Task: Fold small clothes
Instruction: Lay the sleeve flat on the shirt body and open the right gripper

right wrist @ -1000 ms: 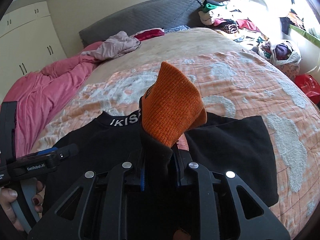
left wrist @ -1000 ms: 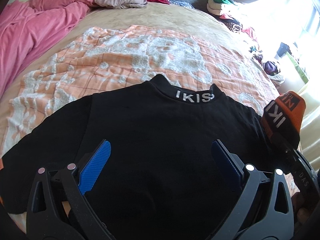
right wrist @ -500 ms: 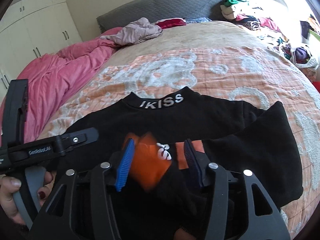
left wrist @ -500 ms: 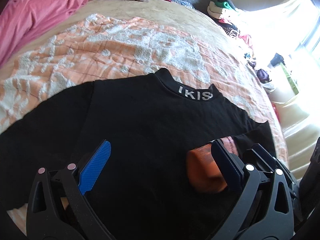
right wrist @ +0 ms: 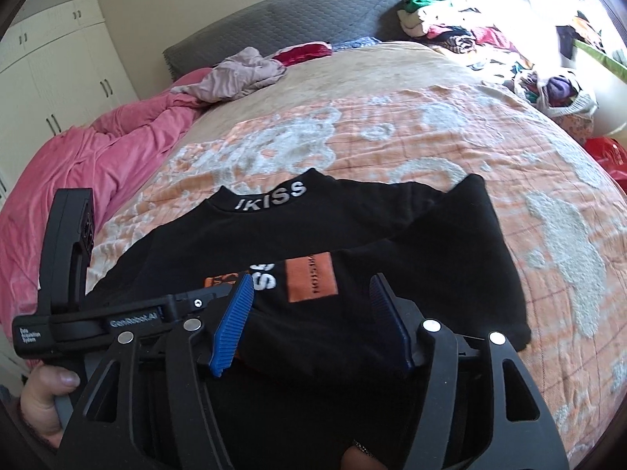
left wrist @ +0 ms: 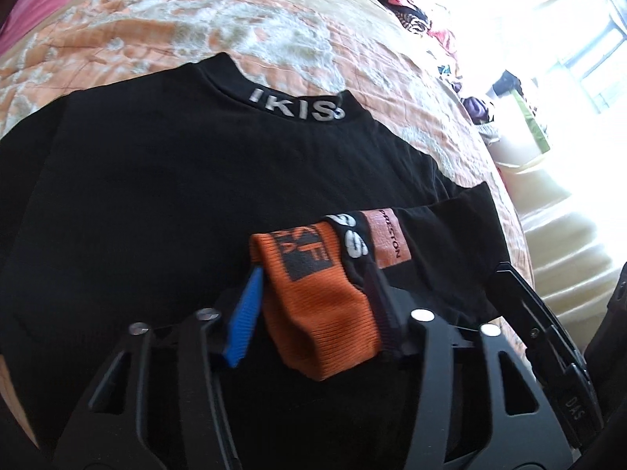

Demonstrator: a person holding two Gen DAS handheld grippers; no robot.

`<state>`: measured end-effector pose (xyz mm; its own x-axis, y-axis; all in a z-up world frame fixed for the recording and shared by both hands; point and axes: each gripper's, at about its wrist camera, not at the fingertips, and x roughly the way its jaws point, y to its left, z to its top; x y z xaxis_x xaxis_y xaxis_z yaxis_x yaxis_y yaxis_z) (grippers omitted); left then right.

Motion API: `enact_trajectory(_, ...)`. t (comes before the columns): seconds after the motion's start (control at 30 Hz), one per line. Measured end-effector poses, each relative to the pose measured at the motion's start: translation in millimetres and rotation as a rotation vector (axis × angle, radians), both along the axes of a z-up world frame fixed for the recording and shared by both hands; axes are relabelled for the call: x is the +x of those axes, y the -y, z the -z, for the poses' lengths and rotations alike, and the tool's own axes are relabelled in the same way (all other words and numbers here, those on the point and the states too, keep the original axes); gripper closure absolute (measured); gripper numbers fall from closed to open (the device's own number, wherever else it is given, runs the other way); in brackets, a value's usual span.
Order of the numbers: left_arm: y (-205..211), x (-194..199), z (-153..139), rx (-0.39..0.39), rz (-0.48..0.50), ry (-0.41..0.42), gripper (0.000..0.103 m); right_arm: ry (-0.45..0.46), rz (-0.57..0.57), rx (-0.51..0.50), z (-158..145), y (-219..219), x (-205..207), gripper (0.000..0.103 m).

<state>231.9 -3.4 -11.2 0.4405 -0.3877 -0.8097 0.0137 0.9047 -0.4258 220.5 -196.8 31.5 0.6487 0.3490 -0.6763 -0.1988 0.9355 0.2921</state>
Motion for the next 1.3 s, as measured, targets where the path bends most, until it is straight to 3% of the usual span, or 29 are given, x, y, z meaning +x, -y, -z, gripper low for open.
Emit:
enact_trajectory(0.03,3.2,0.4,0.4,0.014,0.002,0.005,0.069,-0.003,0.01,0.0,0.7,3.3,-1.1,0.043)
enact_trajectory(0.07,5.7,1.1,0.1,0.025,0.004,0.011,0.079,-0.006,0.017,0.001,1.2,5.2,-1.6,0.043)
enact_trajectory(0.1,7.6,1.3,-1.2,0.022,0.005,0.023,0.098,-0.01,0.022,0.005,1.9,9.2,-2.6,0.043)
enact_trajectory(0.27,-1.1,-2.8,-24.6,0.022,-0.01,0.12,0.099,-0.011,0.055,0.013,1.5,21.8,-8.6,0.043)
enact_trajectory(0.47,-42.1,-17.3,-58.3,0.032,-0.095,0.214,0.1,-0.021,0.081,0.028,3.0,30.8,-8.5,0.043)
enact_trajectory(0.77,-74.8,-36.6,-65.1,0.085,-0.149,0.222,0.1,-0.039,0.101,-0.016,10.9,26.4,-3.0,0.043)
enact_trajectory(0.83,-80.7,-38.5,-58.6,0.104,-0.169,0.208,0.099,-0.042,0.092,-0.027,13.2,23.5,-1.6,0.043)
enact_trajectory(0.93,-88.5,-43.4,-54.8,0.171,-0.218,0.201,0.089,-0.061,0.072,-0.049,19.2,16.7,1.3,0.043)
enact_trajectory(1.1,-82.3,-46.7,-54.0,0.215,-0.188,0.194,0.078,-0.077,0.044,-0.081,27.3,6.8,2.9,0.043)
enact_trajectory(1.3,-66.2,-37.3,-12.8,0.268,-0.127,0.064,0.064,-0.143,0.045,-0.142,43.1,2.4,7.8,0.042)
